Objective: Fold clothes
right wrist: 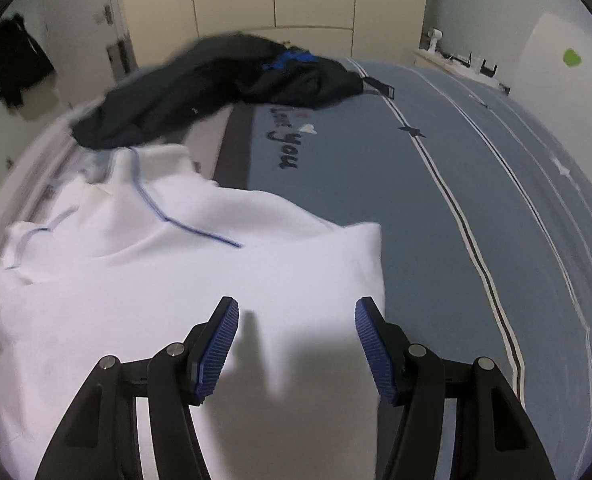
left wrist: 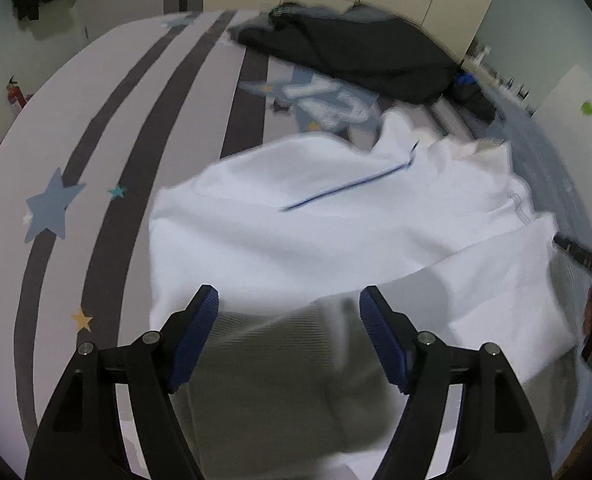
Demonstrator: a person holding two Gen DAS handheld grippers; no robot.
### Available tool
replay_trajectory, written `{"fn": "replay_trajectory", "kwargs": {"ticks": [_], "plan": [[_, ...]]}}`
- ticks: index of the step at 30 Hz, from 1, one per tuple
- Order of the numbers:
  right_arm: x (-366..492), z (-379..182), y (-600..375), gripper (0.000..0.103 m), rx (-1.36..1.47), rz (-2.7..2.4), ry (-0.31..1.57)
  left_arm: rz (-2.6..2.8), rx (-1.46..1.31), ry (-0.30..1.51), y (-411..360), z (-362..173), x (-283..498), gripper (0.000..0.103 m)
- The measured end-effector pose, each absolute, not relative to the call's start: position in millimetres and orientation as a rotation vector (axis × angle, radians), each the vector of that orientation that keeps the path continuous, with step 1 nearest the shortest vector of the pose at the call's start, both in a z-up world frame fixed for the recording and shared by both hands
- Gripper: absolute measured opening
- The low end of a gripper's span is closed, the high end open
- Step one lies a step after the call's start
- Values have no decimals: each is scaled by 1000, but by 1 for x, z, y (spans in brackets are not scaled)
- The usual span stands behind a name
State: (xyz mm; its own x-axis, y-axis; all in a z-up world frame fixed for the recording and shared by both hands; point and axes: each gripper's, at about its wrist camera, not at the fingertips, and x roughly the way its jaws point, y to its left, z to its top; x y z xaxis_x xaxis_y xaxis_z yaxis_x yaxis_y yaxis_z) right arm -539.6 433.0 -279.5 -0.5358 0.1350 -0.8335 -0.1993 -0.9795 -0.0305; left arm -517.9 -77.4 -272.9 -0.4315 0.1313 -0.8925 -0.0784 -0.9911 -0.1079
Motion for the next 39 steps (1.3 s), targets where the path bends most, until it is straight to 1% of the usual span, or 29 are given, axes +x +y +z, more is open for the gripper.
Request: {"fn": "replay_trajectory", "kwargs": {"ticks": [2,3,5,6,7,8,10,13,15,17,20,23,25,29,33,37,39], "plan": [[-555,-298,446,56,-1435,2519,119,2547,-1645,-18,-77,-286,-522,71],[-559,-308,456,51,-1462,2469,131,2546,-1648,-5,-77,-289,-523,71],[-560,-319,479,51,-1489,2429,236,2544,-1653,20,-79,-295,-525,71],[-559,-316,484,51,-1480,2441,261,2551,-1659,0,-81,-292,-526,71],[-557,-311,485,51,-1461,2462,254,2567,-1654,-41,-83,-286,-526,70],[-557,-305,484,51,-1441,2488,233,2568,-1603,-127,-87,-275,-526,70],[-559,-294,477,51,-1414,2553,201,2571,-1525,-169,-87,-261,-527,71],[-573,-287,465,51,-1412,2619,213,2589,-1519,-98,-86,-259,-540,71],[-588,-293,456,51,-1431,2620,177,2604,-1563,-75,-91,-270,-551,71],[-601,-312,455,51,-1503,2554,151,2622,-1676,-24,-103,-292,-564,71],[-601,-316,455,50,-1507,2531,185,2663,-1743,-81,-128,-305,-576,72],[-597,-303,454,50,-1457,2576,189,2709,-1687,-259,-143,-293,-580,72],[-594,-292,448,50,-1427,2629,145,2720,-1585,-192,-133,-282,-586,72],[-608,-288,436,52,-1438,2673,12,2639,-1511,-66,-102,-277,-609,72],[-626,-295,433,52,-1446,2678,-23,2577,-1426,27,-69,-274,-625,72],[-632,-307,427,52,-1496,2677,-93,2526,-1512,76,-52,-296,-654,72],[-638,-315,424,52,-1520,2667,-111,2507,-1554,58,-51,-309,-663,70]]}}
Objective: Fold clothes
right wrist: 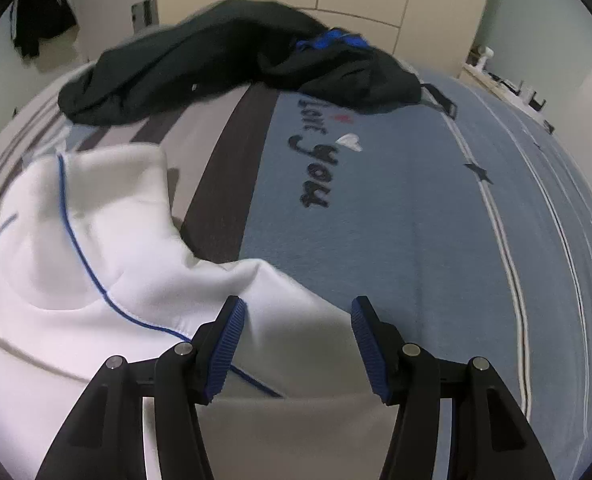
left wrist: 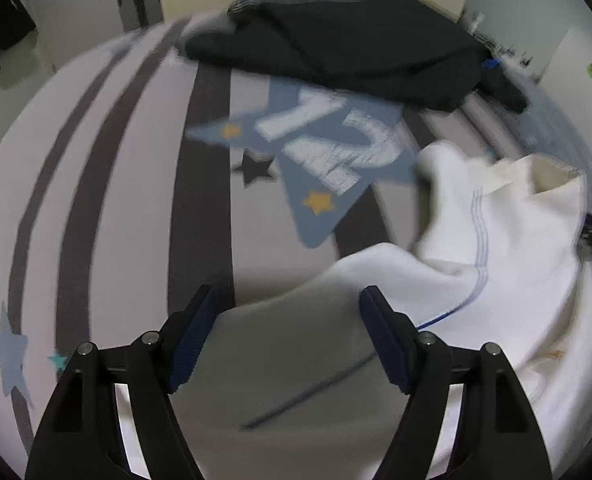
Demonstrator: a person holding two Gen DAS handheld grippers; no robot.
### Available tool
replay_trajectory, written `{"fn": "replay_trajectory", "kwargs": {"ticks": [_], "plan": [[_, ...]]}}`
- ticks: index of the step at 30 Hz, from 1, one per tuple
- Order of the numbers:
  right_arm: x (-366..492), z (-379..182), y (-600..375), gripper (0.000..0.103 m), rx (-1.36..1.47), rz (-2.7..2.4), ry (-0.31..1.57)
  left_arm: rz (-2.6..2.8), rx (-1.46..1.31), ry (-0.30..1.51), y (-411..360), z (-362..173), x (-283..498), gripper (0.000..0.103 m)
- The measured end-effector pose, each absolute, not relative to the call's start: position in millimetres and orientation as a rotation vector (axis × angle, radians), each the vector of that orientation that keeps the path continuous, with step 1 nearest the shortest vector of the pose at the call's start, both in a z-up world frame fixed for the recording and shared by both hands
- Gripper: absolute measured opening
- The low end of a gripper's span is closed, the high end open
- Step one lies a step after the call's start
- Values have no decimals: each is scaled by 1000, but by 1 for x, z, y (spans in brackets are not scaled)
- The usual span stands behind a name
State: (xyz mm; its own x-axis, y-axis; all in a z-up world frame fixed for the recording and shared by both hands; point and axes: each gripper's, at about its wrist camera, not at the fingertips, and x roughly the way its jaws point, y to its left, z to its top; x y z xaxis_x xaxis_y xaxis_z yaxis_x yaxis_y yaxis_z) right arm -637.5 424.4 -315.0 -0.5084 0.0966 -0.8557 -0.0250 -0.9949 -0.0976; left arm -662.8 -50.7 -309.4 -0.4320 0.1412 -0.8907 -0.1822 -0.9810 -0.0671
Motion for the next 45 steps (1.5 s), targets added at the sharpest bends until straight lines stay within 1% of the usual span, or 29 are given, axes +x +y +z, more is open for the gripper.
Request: {"fn": "replay_trajectory", "kwargs": {"ticks": [1,2,3,4,5,6,7,8,9,13,15,16,17,18,19,20,21,24,28,29,30,31,35,38,40,42,43,44,45], "plan": [[-640,-319,424,52,-1529,2660,-103,2515,-1549,46,-51,-311,-665,65],[-642,-321,425,52,-1533,2658,-81,2524,-1541,33,-51,-311,-667,50],[-643,-323,428,52,-1533,2659,-47,2525,-1530,18,-51,-310,-668,39],[-644,-324,431,52,-1533,2657,-10,2537,-1512,21,-48,-305,-669,5],[-645,-324,433,52,-1533,2657,21,2565,-1494,50,-45,-299,-670,2],[-646,-322,434,48,-1533,2661,43,2593,-1475,83,-42,-292,-671,2],[-646,-321,434,42,-1531,2665,53,2622,-1462,60,-46,-288,-672,2],[-647,-318,434,32,-1516,2665,47,2651,-1449,31,-50,-284,-673,0],[-648,-313,436,26,-1483,2655,50,2680,-1436,2,-54,-279,-674,0],[-648,-304,445,26,-1453,2640,183,2630,-1452,-84,-62,-276,-675,0],[-646,-296,441,27,-1442,2687,195,2587,-1408,-86,-51,-271,-674,12],[-645,-292,437,28,-1436,2715,180,2562,-1390,-84,-45,-267,-674,29],[-645,-289,431,32,-1433,2740,150,2537,-1380,-103,-39,-265,-675,44],[-646,-286,425,37,-1431,2764,123,2504,-1365,-152,-33,-264,-677,47],[-647,-285,420,37,-1430,2782,104,2490,-1354,-193,-27,-261,-675,51],[-649,-284,414,37,-1429,2794,93,2477,-1343,-234,-22,-258,-674,52],[-652,-285,411,37,-1432,2795,92,2475,-1331,-250,-14,-258,-675,52],[-660,-290,407,37,-1449,2770,105,2466,-1332,-209,3,-263,-676,53],[-657,-274,404,37,-1353,2790,94,2510,-1333,-129,17,-268,-669,53],[-656,-269,401,39,-1327,2806,84,2505,-1346,-125,17,-274,-668,53],[-656,-264,396,46,-1303,2831,68,2501,-1355,-127,17,-277,-668,53],[-658,-262,391,48,-1299,2853,46,2498,-1356,-132,18,-278,-666,53],[-671,-280,370,48,-1409,2868,-45,2506,-1348,-144,21,-283,-666,54],[-678,-301,362,48,-1506,2829,-58,2489,-1357,-172,26,-286,-670,54],[-684,-313,363,48,-1557,2798,-37,2486,-1356,-137,33,-288,-672,54],[-687,-317,365,48,-1561,2801,-23,2476,-1365,-80,40,-293,-672,48],[-688,-316,363,47,-1559,2806,-38,2470,-1370,-52,44,-296,-673,41],[-690,-317,360,44,-1560,2809,-69,2463,-1381,-37,46,-298,-673,33],[-691,-317,355,39,-1565,2807,-128,2461,-1379,-29,48,-298,-673,28]]}}
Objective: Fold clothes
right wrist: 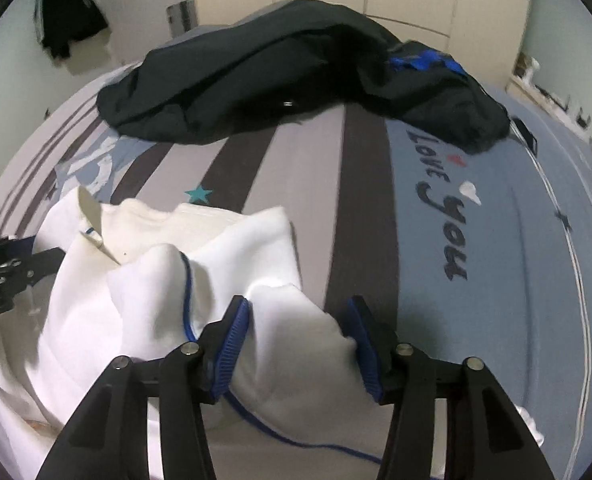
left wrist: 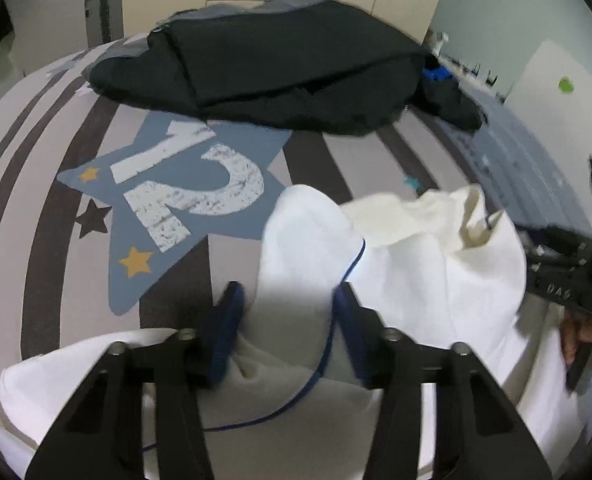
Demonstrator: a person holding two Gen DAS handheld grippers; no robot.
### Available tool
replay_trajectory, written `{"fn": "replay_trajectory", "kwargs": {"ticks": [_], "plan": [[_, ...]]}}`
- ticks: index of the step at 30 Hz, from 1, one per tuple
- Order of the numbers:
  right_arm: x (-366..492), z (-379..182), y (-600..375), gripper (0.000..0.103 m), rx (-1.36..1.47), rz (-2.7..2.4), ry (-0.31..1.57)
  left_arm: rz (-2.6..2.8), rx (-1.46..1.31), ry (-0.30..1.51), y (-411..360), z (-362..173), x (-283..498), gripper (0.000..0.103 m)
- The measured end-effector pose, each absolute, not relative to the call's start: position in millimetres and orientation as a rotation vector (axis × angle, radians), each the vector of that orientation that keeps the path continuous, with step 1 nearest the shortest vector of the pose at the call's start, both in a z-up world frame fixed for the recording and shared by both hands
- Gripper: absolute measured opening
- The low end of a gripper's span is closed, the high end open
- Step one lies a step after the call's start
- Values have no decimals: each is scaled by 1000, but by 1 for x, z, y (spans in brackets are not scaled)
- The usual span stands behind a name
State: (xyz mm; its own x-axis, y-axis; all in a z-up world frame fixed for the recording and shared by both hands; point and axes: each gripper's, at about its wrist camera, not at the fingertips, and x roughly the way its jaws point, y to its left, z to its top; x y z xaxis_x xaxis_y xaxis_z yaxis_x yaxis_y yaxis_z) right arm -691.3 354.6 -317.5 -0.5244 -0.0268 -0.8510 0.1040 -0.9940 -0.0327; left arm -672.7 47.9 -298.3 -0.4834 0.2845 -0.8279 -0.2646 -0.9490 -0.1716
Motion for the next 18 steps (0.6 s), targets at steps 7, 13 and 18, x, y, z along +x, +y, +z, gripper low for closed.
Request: {"fn": "replay_trajectory", "kwargs": {"ticks": [7,13,18], "plan": [[-685,-299,354,10,1446,-2735,115,2497,-1317,-33,49,-274,-664,8],[-645,-261,358,10,1264,-2770,69,2511,-1162,-114,33,-228,-616,8],[-582,-243,359,10,1153,-2782,26,2486,-1149,-140,20,-220,-541,8]]}}
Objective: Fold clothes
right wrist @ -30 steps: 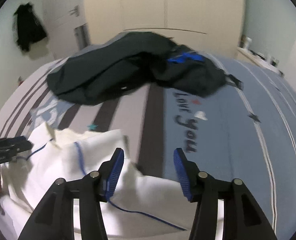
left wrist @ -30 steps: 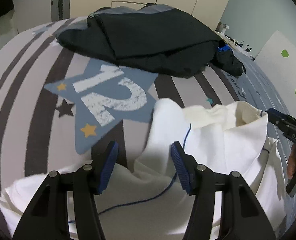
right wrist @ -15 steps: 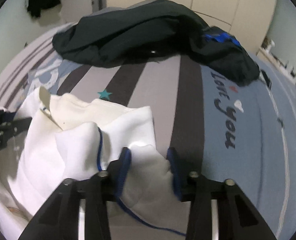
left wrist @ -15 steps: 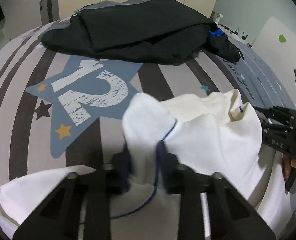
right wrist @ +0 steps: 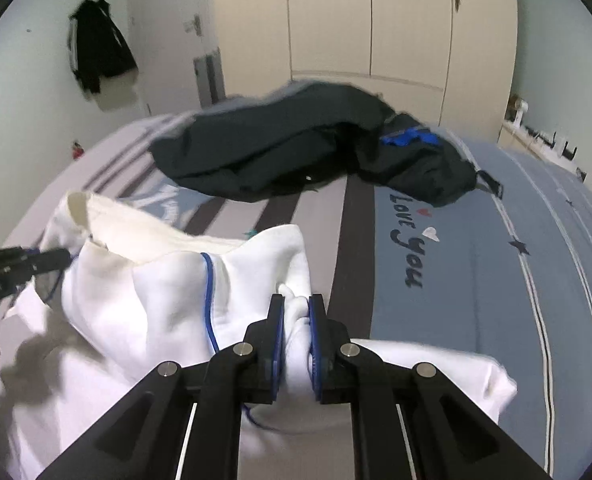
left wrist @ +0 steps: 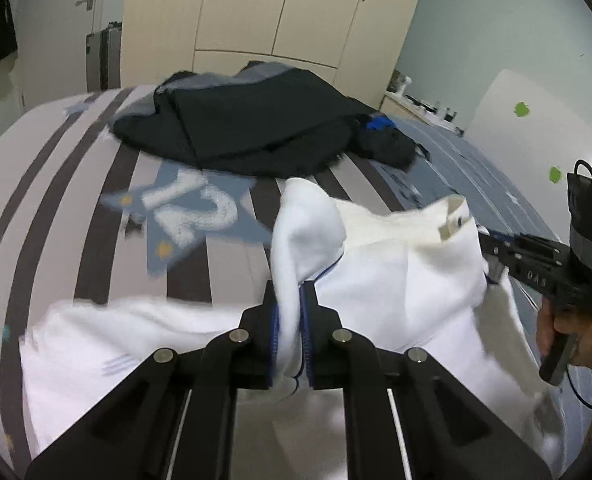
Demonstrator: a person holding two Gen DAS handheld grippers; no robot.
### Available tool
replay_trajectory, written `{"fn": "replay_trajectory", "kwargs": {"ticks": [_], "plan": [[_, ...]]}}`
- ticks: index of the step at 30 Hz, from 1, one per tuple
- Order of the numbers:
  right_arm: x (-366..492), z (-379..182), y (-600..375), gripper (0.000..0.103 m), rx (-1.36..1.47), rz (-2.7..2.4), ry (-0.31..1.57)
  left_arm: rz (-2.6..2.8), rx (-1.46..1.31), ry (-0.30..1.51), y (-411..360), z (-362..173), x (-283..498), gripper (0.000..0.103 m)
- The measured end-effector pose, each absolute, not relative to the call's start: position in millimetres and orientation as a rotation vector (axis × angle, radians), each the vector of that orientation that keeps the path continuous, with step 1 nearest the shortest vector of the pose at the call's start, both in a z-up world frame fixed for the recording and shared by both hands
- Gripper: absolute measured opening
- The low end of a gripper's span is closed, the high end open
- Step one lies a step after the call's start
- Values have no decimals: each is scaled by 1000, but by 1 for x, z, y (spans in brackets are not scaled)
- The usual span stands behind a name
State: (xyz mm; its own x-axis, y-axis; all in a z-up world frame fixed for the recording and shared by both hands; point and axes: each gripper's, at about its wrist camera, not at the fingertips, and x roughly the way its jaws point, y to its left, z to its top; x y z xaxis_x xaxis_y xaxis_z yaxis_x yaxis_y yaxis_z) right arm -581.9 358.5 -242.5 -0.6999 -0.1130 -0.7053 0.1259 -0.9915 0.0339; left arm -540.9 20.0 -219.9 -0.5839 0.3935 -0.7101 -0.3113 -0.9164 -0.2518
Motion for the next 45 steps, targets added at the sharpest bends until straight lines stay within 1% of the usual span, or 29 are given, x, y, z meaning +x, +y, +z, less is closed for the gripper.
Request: {"fn": "replay_trajectory", "kwargs": {"ticks": [2,4,6,9,12,17,18,20,23,24,25,26,29,33,35,36,37,38,39,40,41,45], "plan": [[-557,-245,355,11,1151,-2779,20,2481,-1159,-132,16,-220,-517,8],[-529,-250,353,12,1162,-2775,2,2463,-1188,-161,10,-225,-492,8],[-508,-254,353,16,1183,-2755,-29,2429,-1237,-201,5,-232,-471,10],[-478,-268,354,20,1270,-2724,-33,2402,-1358,-201,-6,-251,-443,12],[-453,-281,358,21,1385,-2666,-58,2408,-1419,-179,-19,-257,-429,12],[-437,-264,373,21,1382,-2705,-113,2464,-1384,-208,-28,-243,-442,12],[-441,-257,375,22,1363,-2723,-125,2477,-1364,-210,-25,-239,-450,12],[-459,-245,379,30,1316,-2737,-186,2479,-1311,-249,-13,-227,-470,14],[-493,-233,374,31,1247,-2714,-217,2443,-1264,-297,6,-218,-489,19],[-502,-233,369,31,1240,-2698,-211,2430,-1255,-303,13,-218,-494,20],[-509,-235,363,31,1243,-2686,-201,2419,-1262,-304,20,-221,-498,23],[-513,-240,358,31,1271,-2669,-190,2401,-1303,-303,26,-228,-504,24],[-512,-257,348,31,1367,-2594,-196,2394,-1407,-321,27,-250,-514,24],[-487,-269,348,31,1415,-2560,-220,2406,-1405,-341,12,-249,-503,24],[-476,-274,357,31,1438,-2555,-270,2403,-1401,-328,6,-247,-493,27],[-471,-276,362,31,1449,-2556,-307,2401,-1403,-315,3,-246,-488,34],[-467,-277,367,31,1458,-2558,-353,2389,-1420,-323,0,-248,-482,44],[-464,-278,372,33,1466,-2560,-399,2369,-1444,-355,-2,-250,-477,52],[-462,-278,377,35,1469,-2563,-440,2355,-1460,-390,-4,-253,-472,55],[-461,-279,379,37,1476,-2561,-471,2341,-1474,-426,-5,-256,-468,60],[-463,-281,379,40,1488,-2555,-496,2345,-1482,-422,-3,-258,-465,62],[-470,-291,373,41,1538,-2512,-550,2358,-1482,-418,6,-265,-465,62]]}}
